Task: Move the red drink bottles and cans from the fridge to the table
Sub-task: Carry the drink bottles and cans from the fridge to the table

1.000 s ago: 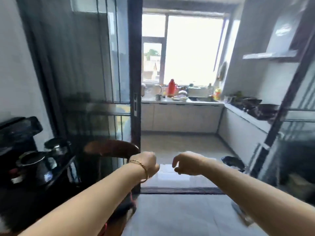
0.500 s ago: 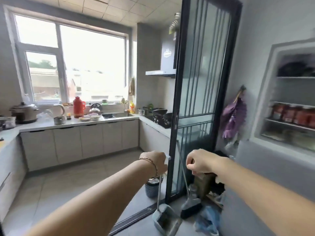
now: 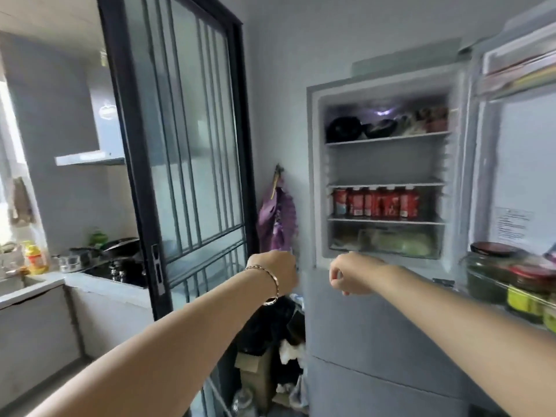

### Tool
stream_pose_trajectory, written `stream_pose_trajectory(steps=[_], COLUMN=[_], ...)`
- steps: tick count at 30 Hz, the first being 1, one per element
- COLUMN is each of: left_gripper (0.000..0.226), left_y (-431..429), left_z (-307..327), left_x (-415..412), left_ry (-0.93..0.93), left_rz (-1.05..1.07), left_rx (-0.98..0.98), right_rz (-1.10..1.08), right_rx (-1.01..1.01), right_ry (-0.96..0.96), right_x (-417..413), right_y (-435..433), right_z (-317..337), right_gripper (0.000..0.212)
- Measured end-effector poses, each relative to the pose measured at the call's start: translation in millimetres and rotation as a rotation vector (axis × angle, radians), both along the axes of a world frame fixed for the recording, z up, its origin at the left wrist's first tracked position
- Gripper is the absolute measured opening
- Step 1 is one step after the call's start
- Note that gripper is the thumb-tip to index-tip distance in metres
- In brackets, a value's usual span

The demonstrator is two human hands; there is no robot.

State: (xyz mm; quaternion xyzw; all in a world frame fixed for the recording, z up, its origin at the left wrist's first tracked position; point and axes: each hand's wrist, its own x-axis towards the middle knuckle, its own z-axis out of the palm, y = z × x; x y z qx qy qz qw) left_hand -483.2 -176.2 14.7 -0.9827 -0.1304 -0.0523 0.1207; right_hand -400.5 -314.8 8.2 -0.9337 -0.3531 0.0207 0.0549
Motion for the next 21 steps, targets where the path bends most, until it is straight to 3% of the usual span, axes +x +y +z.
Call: stream_pose_trajectory(steps=[2,6,9,16,21], left_gripper=[0.032,0.031,0.03,0.032,0.028], left_y=[8,4,-4,-33,-50], left_z=[11,18,19,7,5], left_x=[56,150,222,374,496], left_ry=[-0.025,-0.03,-0.059,-0.047,-0.115], left_rz=[-0.056,-0.247,-0.347,-0.41,-0.386], left_rx=[-0.024,0.106,0.063,0.094,-0.131], right_rz=[-0.097,-0.249,-0.34,-0.471,-0.636], right_rx=[0.051,0.053,0.069,0.079,0.241], right_ry=[-0.025,-0.109,-0.129,-0.156,-0.197], right_x=[43,115,173,329,449], right_y=[-2,-15,-27,-56,-72], right_z=[5,11,11,1,-9], right_gripper=[0.023,0.023,0.028,0.025,0.017])
